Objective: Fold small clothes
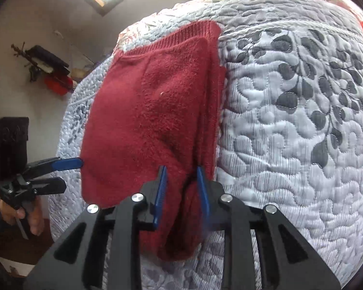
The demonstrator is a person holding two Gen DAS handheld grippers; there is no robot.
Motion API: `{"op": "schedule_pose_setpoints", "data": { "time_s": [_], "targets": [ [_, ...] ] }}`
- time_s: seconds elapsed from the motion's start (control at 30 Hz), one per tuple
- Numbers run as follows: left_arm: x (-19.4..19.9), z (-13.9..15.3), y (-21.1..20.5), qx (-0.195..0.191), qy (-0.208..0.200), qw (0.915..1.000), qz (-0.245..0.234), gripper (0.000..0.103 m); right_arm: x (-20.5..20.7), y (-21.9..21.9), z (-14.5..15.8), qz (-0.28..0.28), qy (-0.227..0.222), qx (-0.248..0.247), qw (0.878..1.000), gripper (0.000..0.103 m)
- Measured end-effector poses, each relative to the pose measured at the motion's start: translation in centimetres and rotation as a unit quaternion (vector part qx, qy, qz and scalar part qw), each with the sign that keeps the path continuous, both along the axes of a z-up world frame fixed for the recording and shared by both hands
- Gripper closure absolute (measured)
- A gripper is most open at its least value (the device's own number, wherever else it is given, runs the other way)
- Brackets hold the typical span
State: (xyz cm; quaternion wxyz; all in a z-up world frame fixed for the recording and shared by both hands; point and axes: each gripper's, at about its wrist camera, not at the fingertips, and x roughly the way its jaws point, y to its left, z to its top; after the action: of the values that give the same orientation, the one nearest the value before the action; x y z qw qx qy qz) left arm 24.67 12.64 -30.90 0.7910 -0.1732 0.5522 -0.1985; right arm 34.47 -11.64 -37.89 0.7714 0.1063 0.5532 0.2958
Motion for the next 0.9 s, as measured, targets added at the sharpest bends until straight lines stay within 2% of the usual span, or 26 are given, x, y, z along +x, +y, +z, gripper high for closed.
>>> {"op": "schedule_pose_setpoints", "data": {
  "time_s": [0.13,0.23,0.3,0.37,0.4,0.47,0.5,0.53,0.57,0.6,0.73,0.9],
  "targets": [
    [-0.7,1.6,3.5,-0.043,-0.003,0.9982,0.042,0.010,-0.3,-2.8,1.8,-0.038,0.022,0.059,0.997,0.079],
    [-0.2,1.0,6.4,-0.067,0.016,0.9937,0.089,0.009,-0.8,-1.1,1.9,-0.004,0.037,0.097,0.995,0.079],
    [0.9,-0.5,8.2,-0.082,0.043,0.9879,0.125,0.009,-1.3,0.3,0.2,0.024,0.059,0.096,0.993,0.079],
    [1.7,-2.5,9.9,-0.101,0.072,0.9801,0.155,0.009,-1.5,0.4,-2.0,0.023,0.074,0.069,0.995,0.090],
    [2.3,-3.4,10.4,-0.107,0.085,0.9771,0.163,0.009,-1.4,-0.2,-3.1,0.014,0.082,0.059,0.995,0.103],
    [2.9,-5.1,11.2,-0.120,0.109,0.9721,0.169,0.009,-1.0,-1.9,-3.7,-0.004,0.096,0.062,0.993,0.103],
    [3.1,-5.7,11.5,-0.133,0.115,0.9690,0.174,0.009,-1.0,-2.6,-3.2,-0.008,0.097,0.071,0.993,0.100],
    [3.4,-6.1,11.7,-0.158,0.120,0.9650,0.172,0.009,-0.8,-3.6,-2.4,-0.015,0.097,0.087,0.991,0.078],
    [3.5,-6.3,12.1,-0.183,0.121,0.9608,0.169,0.009,-0.4,-4.7,-1.7,-0.024,0.098,0.105,0.989,0.063],
    [3.7,-6.3,12.5,-0.201,0.117,0.9580,0.168,0.009,0.1,-5.7,-1.2,-0.038,0.103,0.122,0.986,0.040],
    [5.4,-6.7,12.4,-0.246,0.109,0.9538,0.134,0.009,3.1,-6.8,-2.3,-0.043,0.160,0.186,0.968,0.029],
    [7.4,-9.2,11.2,-0.244,0.139,0.9537,0.108,0.009,6.6,-3.9,-5.4,-0.010,0.217,0.194,0.957,0.028]
  ]
}}
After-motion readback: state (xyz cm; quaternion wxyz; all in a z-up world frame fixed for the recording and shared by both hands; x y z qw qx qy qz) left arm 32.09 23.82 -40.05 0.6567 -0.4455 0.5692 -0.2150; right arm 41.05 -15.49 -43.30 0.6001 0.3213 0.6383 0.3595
